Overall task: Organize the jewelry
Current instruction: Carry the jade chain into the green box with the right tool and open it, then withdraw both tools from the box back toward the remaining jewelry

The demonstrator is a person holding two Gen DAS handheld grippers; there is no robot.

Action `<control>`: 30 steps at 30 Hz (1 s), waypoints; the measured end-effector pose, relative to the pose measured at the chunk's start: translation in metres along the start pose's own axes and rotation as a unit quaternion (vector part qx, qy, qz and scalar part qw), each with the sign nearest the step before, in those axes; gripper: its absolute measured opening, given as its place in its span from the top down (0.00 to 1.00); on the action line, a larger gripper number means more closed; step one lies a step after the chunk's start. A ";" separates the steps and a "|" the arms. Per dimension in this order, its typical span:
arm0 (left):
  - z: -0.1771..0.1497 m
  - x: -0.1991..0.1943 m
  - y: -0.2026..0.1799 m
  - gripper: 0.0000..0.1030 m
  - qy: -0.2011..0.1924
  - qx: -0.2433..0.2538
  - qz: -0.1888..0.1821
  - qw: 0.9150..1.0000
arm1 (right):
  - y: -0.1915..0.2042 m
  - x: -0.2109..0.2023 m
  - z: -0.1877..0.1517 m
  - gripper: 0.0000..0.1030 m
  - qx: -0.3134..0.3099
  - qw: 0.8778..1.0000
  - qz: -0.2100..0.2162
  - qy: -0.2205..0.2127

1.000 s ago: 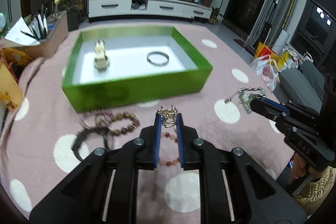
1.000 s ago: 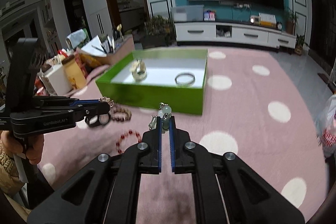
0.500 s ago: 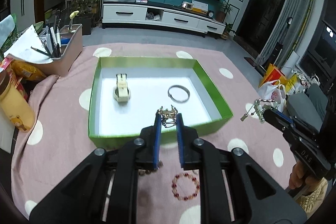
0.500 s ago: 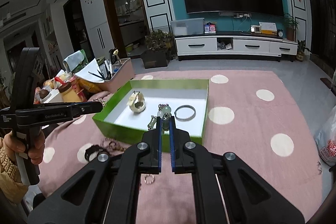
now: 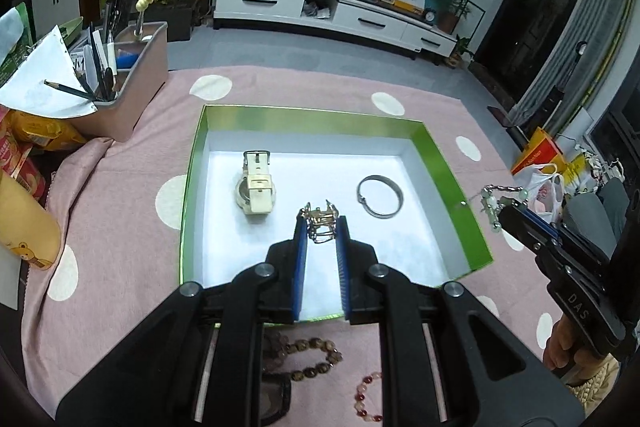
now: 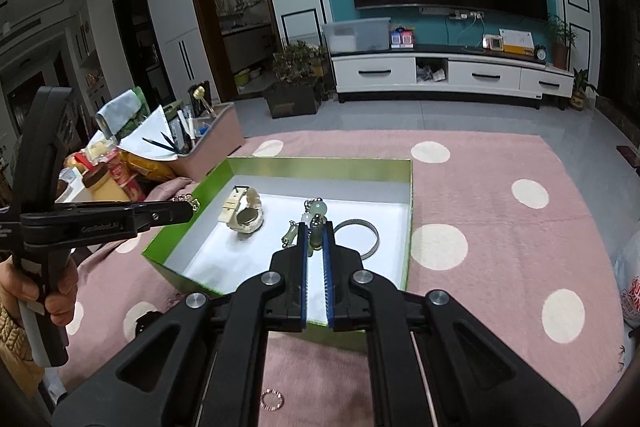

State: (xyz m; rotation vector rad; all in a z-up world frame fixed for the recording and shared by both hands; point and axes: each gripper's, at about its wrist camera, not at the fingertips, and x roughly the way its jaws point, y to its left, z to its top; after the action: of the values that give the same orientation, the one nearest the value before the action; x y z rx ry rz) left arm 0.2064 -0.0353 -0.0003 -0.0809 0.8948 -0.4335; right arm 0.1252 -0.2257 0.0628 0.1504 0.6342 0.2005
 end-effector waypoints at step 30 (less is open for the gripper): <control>-0.011 0.001 0.037 0.39 0.009 -0.057 0.029 0.998 | -0.029 0.016 -0.023 0.52 0.064 0.997 -0.012 0.046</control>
State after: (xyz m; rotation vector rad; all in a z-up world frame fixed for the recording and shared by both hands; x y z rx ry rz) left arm 0.2107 -0.0010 -0.0167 -0.1550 0.9367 -0.3307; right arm 0.1281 -0.2484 0.0300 0.2583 0.7397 0.1446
